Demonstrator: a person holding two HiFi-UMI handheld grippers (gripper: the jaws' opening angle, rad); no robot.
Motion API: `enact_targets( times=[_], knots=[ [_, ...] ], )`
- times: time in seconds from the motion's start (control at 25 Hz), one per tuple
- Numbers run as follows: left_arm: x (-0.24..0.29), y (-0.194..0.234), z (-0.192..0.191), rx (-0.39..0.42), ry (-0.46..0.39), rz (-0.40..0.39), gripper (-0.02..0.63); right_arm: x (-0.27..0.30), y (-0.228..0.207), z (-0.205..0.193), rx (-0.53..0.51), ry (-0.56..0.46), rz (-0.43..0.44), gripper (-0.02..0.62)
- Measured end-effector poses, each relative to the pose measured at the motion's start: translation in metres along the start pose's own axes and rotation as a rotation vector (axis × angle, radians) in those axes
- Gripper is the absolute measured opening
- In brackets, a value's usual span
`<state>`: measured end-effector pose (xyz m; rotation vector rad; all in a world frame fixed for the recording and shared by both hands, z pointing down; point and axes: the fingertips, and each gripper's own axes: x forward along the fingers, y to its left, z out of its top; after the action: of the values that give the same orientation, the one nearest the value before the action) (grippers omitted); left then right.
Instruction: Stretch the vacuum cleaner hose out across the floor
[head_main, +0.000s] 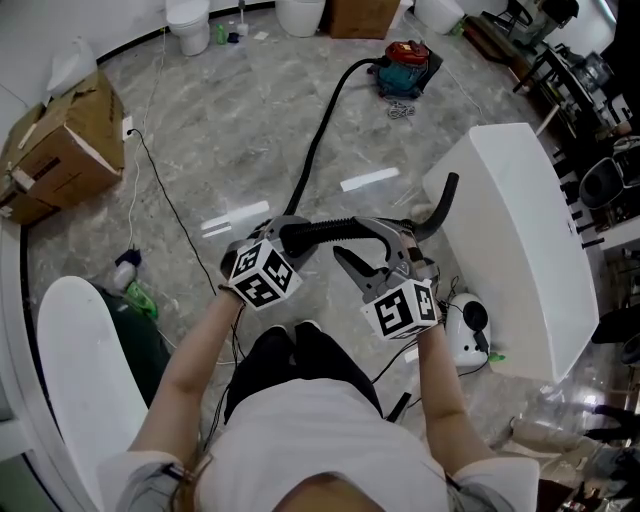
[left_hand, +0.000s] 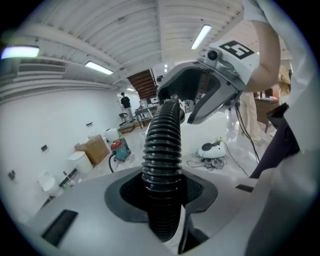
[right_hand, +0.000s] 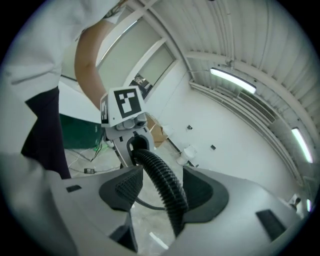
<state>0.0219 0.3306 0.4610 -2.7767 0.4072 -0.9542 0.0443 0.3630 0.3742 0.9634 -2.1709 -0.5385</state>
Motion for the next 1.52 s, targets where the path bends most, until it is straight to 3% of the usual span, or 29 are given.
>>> enact_targets(
  times=[0.12,0.24,0.4,0.52,0.84,1.04,1.16,1.28,1.36,1.4,1.44,1.48,1.52],
  knots=[
    [-0.007,0.015,-0.009,-0.18,-0.059,0.031,0.152,-0.014,-0.015,-0.005,0.145,-0.041,-0.05,0.236],
    [-0.019,0.037,-0.016,-0.398,-0.158,0.089,0.152,-0.017,-0.017,-0.016,0.221,-0.047,-0.069,0.236],
    [-0.031,0.058,-0.031,-0.694,-0.283,0.138,0.152,-0.014,-0.007,-0.027,0.271,-0.03,-0.049,0.236],
    [-0.037,0.061,-0.045,-0.852,-0.336,0.151,0.152,-0.007,0.001,-0.026,0.287,-0.04,-0.024,0.236],
    [-0.038,0.057,-0.074,-1.114,-0.399,0.134,0.152,0.012,-0.002,-0.02,0.402,-0.075,-0.019,0.235],
    [-0.039,0.055,-0.079,-1.255,-0.508,0.092,0.153,0.017,0.0,-0.025,0.46,-0.074,-0.005,0.235],
    [-0.038,0.06,-0.088,-1.309,-0.544,0.118,0.153,0.019,-0.001,-0.024,0.464,-0.078,-0.004,0.235],
    [-0.038,0.067,-0.125,-1.396,-0.526,0.218,0.153,0.02,-0.004,-0.024,0.469,-0.078,-0.009,0.235],
    [-0.029,0.059,-0.173,-1.604,-0.472,0.285,0.202,0.02,-0.007,-0.024,0.477,-0.077,-0.01,0.235],
    [-0.024,0.049,-0.197,-1.726,-0.438,0.293,0.303,0.021,-0.008,-0.025,0.48,-0.075,-0.01,0.235],
    [-0.019,0.036,-0.216,-1.811,-0.39,0.294,0.477,0.021,-0.008,-0.026,0.482,-0.072,-0.01,0.235],
    [-0.016,0.023,-0.229,-1.834,-0.324,0.3,0.537,0.021,-0.009,-0.028,0.483,-0.067,-0.009,0.235],
    [-0.017,0.012,-0.238,-1.802,-0.25,0.317,0.537,0.021,-0.009,-0.03,0.484,-0.062,-0.009,0.235]
  ],
)
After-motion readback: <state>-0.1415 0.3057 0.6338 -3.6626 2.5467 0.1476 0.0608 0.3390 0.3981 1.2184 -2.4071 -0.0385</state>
